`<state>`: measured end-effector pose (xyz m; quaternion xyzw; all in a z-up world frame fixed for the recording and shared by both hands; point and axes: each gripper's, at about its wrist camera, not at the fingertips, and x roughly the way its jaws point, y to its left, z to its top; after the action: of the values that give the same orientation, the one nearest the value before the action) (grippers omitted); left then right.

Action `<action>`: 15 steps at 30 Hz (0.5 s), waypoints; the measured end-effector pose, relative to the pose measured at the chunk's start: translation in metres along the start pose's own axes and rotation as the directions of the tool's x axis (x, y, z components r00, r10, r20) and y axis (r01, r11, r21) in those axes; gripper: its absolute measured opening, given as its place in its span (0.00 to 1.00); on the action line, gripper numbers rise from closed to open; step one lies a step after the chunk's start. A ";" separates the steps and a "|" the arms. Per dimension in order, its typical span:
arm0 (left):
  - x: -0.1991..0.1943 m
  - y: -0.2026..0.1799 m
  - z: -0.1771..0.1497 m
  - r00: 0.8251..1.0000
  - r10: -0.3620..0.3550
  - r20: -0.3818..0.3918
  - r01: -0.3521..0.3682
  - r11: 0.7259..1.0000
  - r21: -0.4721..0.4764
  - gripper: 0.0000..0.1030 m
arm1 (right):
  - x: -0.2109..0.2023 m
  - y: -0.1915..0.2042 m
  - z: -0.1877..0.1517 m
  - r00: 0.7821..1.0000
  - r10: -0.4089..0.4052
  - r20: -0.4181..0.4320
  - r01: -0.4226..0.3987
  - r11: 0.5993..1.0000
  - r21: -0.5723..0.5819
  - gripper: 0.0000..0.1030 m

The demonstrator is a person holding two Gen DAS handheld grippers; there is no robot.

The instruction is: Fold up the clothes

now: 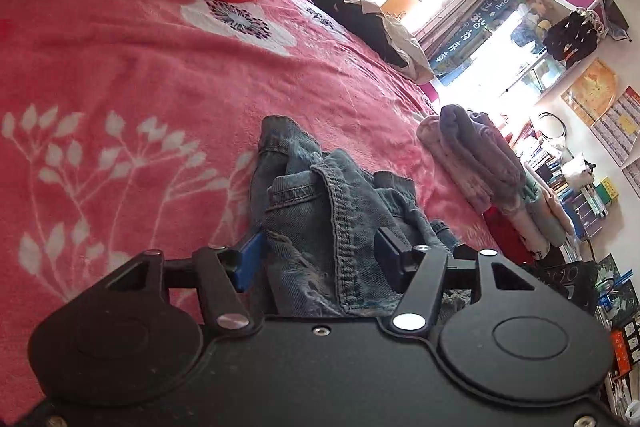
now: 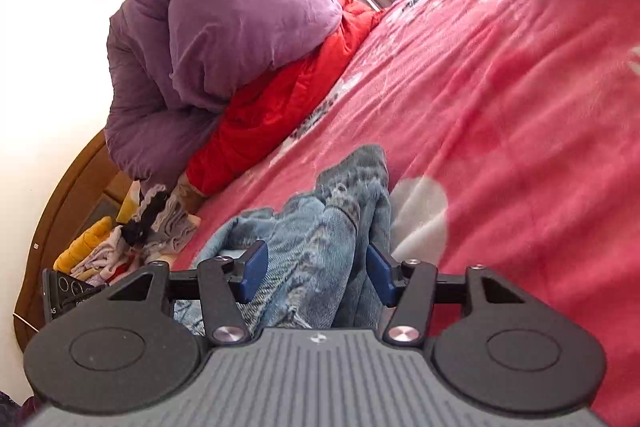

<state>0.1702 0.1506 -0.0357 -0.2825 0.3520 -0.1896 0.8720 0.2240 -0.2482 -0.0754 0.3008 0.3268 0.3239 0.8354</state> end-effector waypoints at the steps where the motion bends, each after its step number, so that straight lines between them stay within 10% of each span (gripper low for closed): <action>1: 0.002 -0.001 -0.001 1.000 0.002 0.004 -0.002 1.000 0.014 0.56 | 0.002 0.001 -0.001 1.000 -0.001 0.001 0.001 1.000 -0.004 0.51; 5: 0.009 -0.001 0.000 1.000 -0.012 0.015 0.012 0.999 0.031 0.22 | 0.003 0.001 -0.002 1.000 0.029 0.011 -0.029 1.000 -0.003 0.21; 15: -0.012 -0.022 0.018 0.973 -0.081 0.218 0.052 0.989 0.135 0.08 | -0.006 -0.017 0.002 0.959 0.234 0.162 -0.255 0.959 0.123 0.11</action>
<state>0.1723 0.1468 -0.0049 -0.2569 0.2294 -0.2079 0.9155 0.2279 -0.2637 -0.0839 0.4209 0.2473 0.3779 0.7867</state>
